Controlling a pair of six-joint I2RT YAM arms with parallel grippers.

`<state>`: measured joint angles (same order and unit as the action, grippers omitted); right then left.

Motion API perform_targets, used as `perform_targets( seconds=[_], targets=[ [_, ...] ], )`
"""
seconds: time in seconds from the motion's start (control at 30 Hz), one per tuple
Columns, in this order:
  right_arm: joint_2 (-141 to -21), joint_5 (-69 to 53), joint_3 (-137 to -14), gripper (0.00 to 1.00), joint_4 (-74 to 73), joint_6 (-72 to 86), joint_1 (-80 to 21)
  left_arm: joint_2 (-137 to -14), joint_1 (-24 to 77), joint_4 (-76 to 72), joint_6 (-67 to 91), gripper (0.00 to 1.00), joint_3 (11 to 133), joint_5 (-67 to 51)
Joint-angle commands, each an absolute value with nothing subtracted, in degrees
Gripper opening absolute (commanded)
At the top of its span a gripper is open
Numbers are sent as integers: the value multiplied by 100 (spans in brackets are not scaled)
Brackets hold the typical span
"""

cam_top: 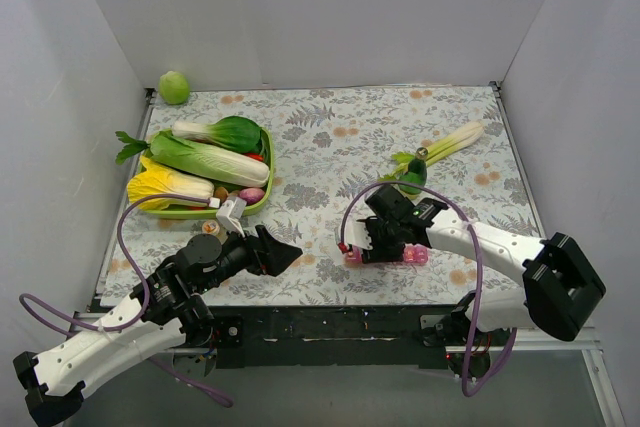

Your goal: Sort the pills into containers

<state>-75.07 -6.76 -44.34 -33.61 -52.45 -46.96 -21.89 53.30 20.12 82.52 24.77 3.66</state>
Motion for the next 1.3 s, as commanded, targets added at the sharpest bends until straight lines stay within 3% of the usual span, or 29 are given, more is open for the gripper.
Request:
perform_targets(
  seconds=[0.0, 1.27],
  targets=[
    [-7515, -528, -4763, 1, -3454, -5238, -4781, -2136, 5300, 2030, 8244, 88, 2426, 422],
    [-7972, 246, -5194, 1, -3797, -5300, -5361, -2083, 5300, 2013, 8235, 88, 2408, 404]
  ],
)
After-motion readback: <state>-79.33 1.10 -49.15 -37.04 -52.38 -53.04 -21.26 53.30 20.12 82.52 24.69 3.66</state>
